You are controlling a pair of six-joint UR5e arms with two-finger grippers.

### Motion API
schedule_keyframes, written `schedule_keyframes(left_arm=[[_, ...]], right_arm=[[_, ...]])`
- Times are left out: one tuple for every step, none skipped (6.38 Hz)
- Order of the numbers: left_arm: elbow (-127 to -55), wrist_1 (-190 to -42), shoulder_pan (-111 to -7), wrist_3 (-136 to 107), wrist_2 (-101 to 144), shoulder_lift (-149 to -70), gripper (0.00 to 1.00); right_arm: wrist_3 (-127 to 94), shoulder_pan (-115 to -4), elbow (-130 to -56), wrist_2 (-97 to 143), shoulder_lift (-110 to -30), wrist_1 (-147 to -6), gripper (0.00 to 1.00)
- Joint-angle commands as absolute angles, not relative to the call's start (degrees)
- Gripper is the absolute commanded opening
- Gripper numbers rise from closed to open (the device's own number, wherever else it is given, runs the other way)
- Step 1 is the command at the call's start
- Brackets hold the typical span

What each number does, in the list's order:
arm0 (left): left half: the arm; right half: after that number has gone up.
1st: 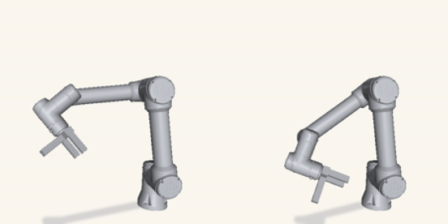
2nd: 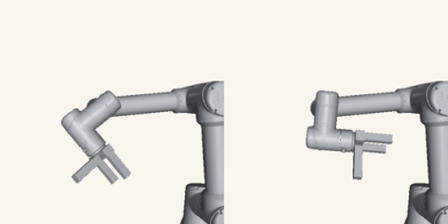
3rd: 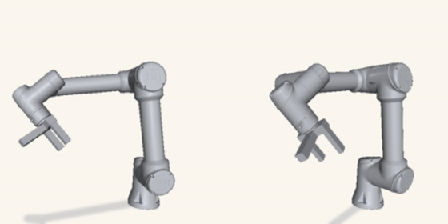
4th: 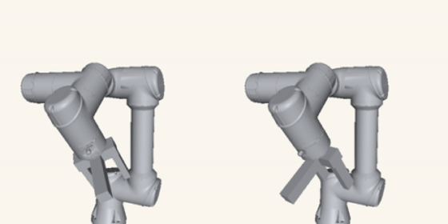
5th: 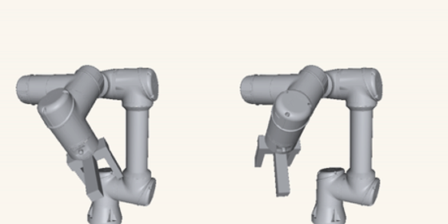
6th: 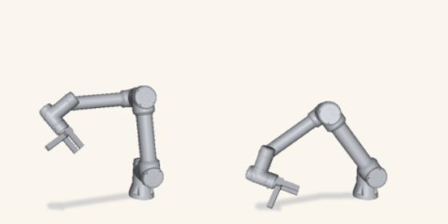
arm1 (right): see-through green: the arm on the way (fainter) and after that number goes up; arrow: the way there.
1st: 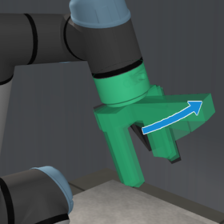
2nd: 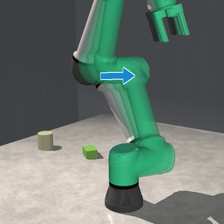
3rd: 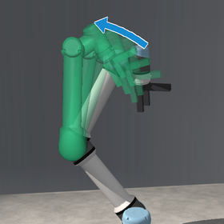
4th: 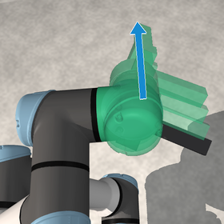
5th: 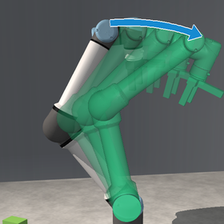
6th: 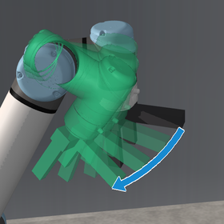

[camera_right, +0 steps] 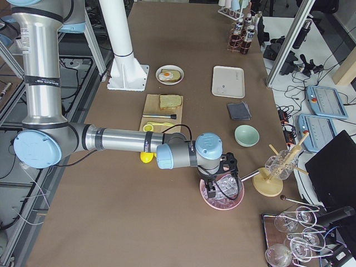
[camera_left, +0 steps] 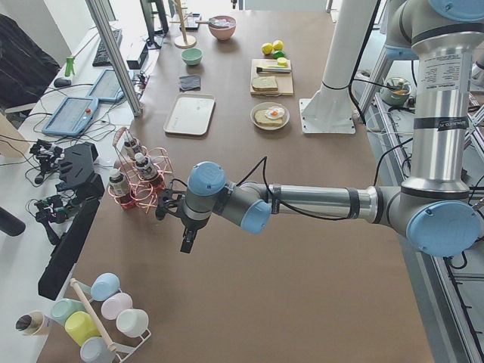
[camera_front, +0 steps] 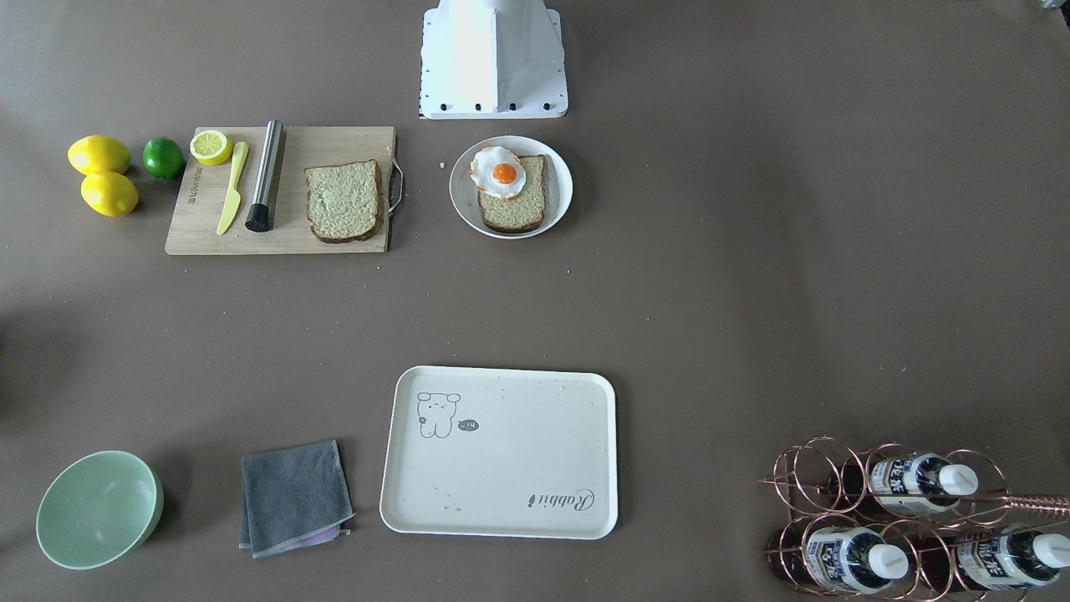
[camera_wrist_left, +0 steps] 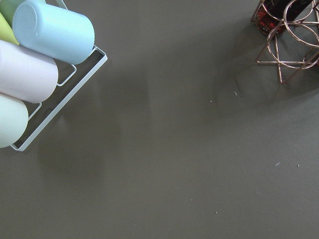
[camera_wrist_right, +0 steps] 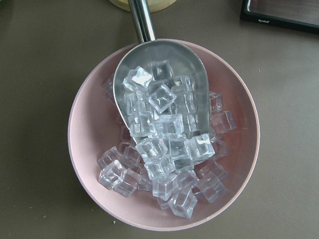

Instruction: Make sandwich and place on tray

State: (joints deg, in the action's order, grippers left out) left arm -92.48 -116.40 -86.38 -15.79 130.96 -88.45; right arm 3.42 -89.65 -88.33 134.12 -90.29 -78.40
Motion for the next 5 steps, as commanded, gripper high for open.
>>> schedule_keyframes(left_arm=[[-92.4, -116.5, -86.4, -15.6, 131.0, -88.3, 0.98], [-92.5, -116.5, -86.3, -15.6, 131.0, -88.3, 0.98], [-92.5, -116.5, -86.4, -15.7, 131.1, -88.3, 0.98], [-92.3, -116.5, -86.3, -15.8, 131.0, -88.4, 0.98], [-92.4, -116.4, -86.3, -15.7, 131.0, -88.7, 0.98]], right_arm=[[3.4, -89.6, -88.3, 134.1, -90.3, -78.5, 1.0], [3.4, -89.6, -88.3, 134.1, -90.3, -78.5, 1.0], [3.3, -89.6, -88.3, 134.1, -90.3, -78.5, 1.0], [3.3, -89.6, -88.3, 134.1, -90.3, -78.4, 1.0], [3.3, -89.6, -88.3, 134.2, -90.3, -78.5, 1.0]])
